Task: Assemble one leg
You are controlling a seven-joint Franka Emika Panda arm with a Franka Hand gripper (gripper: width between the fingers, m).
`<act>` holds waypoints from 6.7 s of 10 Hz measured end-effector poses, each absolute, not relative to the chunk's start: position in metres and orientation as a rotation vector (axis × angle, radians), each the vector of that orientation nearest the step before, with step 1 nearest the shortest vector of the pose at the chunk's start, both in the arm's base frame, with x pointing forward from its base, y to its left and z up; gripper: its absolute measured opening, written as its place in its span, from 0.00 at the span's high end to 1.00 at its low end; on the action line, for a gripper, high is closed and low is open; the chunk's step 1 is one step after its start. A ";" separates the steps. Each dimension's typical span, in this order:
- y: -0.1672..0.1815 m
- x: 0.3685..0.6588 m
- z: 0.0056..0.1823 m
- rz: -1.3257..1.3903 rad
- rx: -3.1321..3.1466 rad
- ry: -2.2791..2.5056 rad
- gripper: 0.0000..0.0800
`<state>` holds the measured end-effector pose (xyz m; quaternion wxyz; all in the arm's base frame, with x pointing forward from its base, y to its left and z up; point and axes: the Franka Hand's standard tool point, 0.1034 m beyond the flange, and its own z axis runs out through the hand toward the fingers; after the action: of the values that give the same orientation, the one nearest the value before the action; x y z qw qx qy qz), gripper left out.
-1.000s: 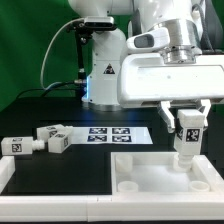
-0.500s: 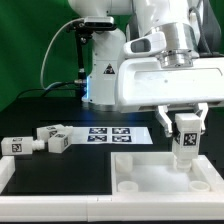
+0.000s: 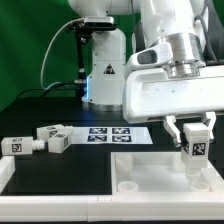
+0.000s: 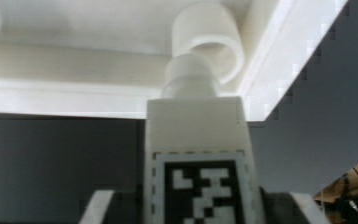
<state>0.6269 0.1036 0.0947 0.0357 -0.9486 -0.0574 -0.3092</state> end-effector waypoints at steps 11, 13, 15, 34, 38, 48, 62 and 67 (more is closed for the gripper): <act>0.118 0.627 0.087 -0.944 -2.912 -0.232 0.64; 0.114 0.625 0.087 -0.946 -2.918 -0.244 0.64; 0.113 0.628 0.086 -0.949 -2.918 -0.241 0.64; 0.110 0.626 0.084 -0.472 -2.998 -0.227 0.20; 0.110 0.631 0.078 -0.031 -3.006 -0.206 0.19; 0.111 0.638 0.072 0.032 -2.961 0.577 0.64; 0.111 0.641 0.079 -0.019 -2.983 0.516 0.20; 0.115 0.642 0.076 -0.042 -3.061 0.036 0.19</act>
Offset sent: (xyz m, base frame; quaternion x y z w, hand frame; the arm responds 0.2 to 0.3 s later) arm 0.0162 0.0080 -0.0106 -0.0162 0.0107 0.0123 0.9997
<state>0.6415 0.1153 0.0757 0.0399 -0.9990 0.0116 -0.0137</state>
